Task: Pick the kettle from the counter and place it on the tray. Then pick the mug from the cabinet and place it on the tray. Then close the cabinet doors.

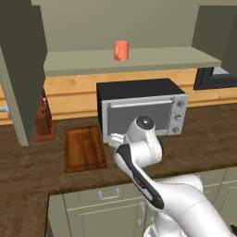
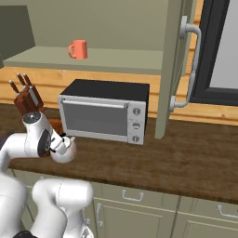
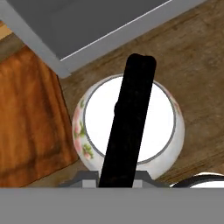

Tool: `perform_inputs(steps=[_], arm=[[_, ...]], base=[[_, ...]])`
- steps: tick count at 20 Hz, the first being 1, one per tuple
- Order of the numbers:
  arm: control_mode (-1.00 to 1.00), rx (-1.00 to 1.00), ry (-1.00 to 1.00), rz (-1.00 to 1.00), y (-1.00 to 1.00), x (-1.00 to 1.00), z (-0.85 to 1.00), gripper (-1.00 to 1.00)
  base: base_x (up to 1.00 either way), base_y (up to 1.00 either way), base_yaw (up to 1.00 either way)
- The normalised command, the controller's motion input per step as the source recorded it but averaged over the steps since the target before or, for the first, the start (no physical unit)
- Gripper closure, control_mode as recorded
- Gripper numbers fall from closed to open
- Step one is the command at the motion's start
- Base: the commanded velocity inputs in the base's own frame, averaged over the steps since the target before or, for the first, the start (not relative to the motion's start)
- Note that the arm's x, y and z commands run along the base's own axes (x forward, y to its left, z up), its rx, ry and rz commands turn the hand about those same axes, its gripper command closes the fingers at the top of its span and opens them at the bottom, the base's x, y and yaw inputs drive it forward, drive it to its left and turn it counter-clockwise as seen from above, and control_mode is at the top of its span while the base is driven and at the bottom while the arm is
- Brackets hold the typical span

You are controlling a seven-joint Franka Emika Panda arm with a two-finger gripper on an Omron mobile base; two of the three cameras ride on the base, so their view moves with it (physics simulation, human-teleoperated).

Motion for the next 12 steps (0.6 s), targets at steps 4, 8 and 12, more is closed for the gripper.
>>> perform_inputs(steps=[4, 8, 12], arm=[[-1.00, -0.04, 0.00, 0.15, 1.00, 0.18, 0.03, 1.00], [-1.00, -0.04, -0.02, 0.10, 0.93, 0.38, 0.33, 1.00], [-1.00, -0.01, -0.13, 0.13, 0.56, 0.43, 0.47, 1.00]], base=[[0.00, 0.00, 0.00], [0.00, 0.00, 0.00], [0.00, 0.00, 0.00]])
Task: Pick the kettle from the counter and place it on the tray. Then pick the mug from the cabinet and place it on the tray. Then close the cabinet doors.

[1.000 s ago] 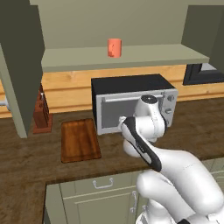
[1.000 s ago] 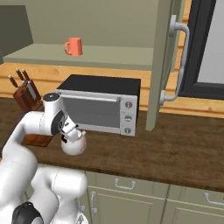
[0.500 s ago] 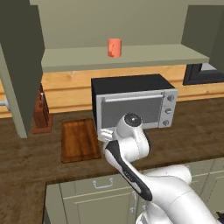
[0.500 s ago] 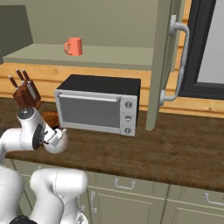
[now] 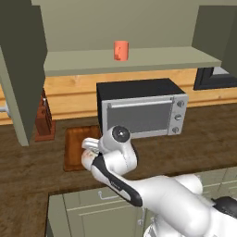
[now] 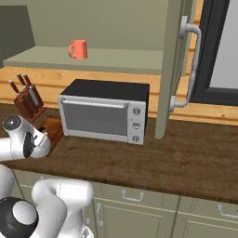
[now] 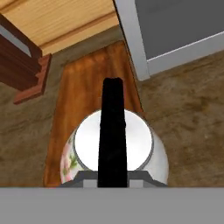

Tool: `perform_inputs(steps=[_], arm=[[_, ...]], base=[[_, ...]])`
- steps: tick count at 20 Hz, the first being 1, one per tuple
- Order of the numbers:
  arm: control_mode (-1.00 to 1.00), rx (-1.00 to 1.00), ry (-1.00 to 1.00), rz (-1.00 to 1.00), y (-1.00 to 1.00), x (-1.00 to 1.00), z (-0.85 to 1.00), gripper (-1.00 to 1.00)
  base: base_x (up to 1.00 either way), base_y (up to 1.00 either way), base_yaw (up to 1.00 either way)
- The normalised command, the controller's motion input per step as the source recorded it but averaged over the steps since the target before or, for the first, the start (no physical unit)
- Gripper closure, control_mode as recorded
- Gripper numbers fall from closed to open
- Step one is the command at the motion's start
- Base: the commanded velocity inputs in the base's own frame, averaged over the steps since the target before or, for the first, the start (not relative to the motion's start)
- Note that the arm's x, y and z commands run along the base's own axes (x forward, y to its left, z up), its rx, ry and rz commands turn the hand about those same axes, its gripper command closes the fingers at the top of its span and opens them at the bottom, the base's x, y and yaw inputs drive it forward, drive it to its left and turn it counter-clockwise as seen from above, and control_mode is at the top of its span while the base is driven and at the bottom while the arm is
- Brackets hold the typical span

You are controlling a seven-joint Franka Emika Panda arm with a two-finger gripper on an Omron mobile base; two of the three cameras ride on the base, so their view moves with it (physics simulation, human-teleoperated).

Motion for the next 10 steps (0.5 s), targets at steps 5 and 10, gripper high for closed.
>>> perform_inputs(steps=[5, 10], arm=[[-1.00, -0.05, -0.13, 0.14, 0.49, 0.55, 0.34, 1.00], [-1.00, -0.22, -0.13, 0.03, 0.27, 0.55, 0.31, 1.00]], base=[[0.00, 0.00, 0.00], [0.00, 0.00, 0.00]])
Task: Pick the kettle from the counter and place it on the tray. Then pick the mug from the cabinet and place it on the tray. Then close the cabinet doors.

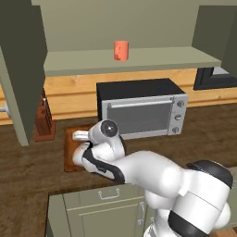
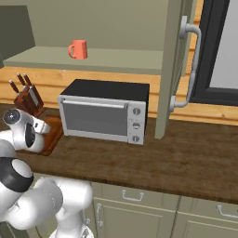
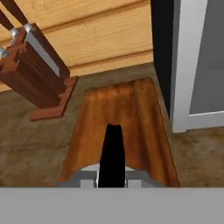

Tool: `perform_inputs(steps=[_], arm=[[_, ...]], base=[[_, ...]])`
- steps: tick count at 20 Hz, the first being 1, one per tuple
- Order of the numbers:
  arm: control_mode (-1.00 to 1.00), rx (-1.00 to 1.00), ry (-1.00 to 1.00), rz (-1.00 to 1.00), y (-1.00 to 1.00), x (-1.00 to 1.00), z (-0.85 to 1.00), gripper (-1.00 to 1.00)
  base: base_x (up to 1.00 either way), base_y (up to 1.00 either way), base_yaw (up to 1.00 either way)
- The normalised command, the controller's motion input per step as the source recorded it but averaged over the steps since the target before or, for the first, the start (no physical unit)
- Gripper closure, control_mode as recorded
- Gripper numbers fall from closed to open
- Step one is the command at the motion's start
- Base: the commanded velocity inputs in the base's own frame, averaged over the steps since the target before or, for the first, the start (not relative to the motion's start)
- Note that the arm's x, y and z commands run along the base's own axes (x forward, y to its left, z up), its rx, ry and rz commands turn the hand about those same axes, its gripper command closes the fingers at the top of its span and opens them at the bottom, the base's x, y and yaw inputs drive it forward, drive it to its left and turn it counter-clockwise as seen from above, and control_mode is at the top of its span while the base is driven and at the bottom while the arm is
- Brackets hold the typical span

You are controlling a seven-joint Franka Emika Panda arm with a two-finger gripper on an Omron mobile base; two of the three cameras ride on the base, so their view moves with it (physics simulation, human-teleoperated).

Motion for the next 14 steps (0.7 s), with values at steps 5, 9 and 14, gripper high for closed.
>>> perform_inputs(steps=[5, 9, 14], arm=[[-1.00, -0.26, -0.25, -0.01, 0.32, 0.35, 0.40, 1.00], [-1.00, -0.12, -0.31, -0.05, 0.45, 0.18, 0.38, 1.00], [-1.00, -0.02, -0.17, -0.07, 0.39, 0.21, 0.41, 1.00]], base=[[0.00, 0.00, 0.00], [0.00, 0.00, 0.00], [0.00, 0.00, 0.00]])
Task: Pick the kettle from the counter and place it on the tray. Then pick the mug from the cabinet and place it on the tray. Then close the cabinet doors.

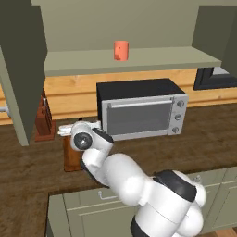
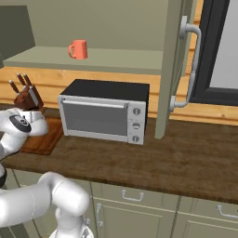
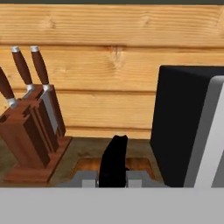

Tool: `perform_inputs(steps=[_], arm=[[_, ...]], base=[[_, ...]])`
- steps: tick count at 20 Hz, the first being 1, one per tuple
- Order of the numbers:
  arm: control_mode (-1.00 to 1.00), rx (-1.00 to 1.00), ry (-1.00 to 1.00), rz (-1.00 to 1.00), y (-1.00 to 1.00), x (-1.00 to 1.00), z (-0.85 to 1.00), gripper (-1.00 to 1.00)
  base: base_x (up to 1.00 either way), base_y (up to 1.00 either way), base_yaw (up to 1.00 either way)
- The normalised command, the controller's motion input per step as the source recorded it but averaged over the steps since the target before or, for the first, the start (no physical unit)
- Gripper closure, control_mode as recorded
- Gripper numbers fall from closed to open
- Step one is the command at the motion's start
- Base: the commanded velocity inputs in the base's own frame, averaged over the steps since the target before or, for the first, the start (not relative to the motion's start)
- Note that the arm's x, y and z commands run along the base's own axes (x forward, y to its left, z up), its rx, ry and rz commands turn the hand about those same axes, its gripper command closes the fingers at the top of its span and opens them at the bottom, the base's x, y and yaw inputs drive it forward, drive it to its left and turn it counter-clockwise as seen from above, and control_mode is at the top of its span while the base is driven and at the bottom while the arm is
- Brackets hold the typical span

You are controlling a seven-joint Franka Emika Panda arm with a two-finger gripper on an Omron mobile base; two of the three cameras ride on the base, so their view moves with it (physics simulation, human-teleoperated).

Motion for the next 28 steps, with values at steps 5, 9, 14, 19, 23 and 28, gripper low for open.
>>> perform_inputs(steps=[5, 9, 14, 19, 23, 28], arm=[[-1.00, 0.00, -0.03, 0.00, 0.24, 0.25, 0.36, 1.00], [-1.00, 0.00, 0.00, 0.00, 0.10, 0.18, 0.17, 1.00], [-1.00, 0.00, -0.05, 0.00, 0.00, 0.33, 0.00, 1.00], [-1.00, 0.00, -0.07, 0.00, 0.00, 0.29, -0.04, 1.00], [-1.00, 0.00, -0.05, 0.00, 0.00, 0.34, -0.07, 1.00], [-1.00, 0.00, 0.00, 0.00, 0.00, 0.41, -0.07, 1.00]], base=[[0.00, 0.00, 0.00], [0.00, 0.00, 0.00], [0.00, 0.00, 0.00], [0.00, 0.00, 0.00], [0.00, 0.00, 0.00], [0.00, 0.00, 0.00]])
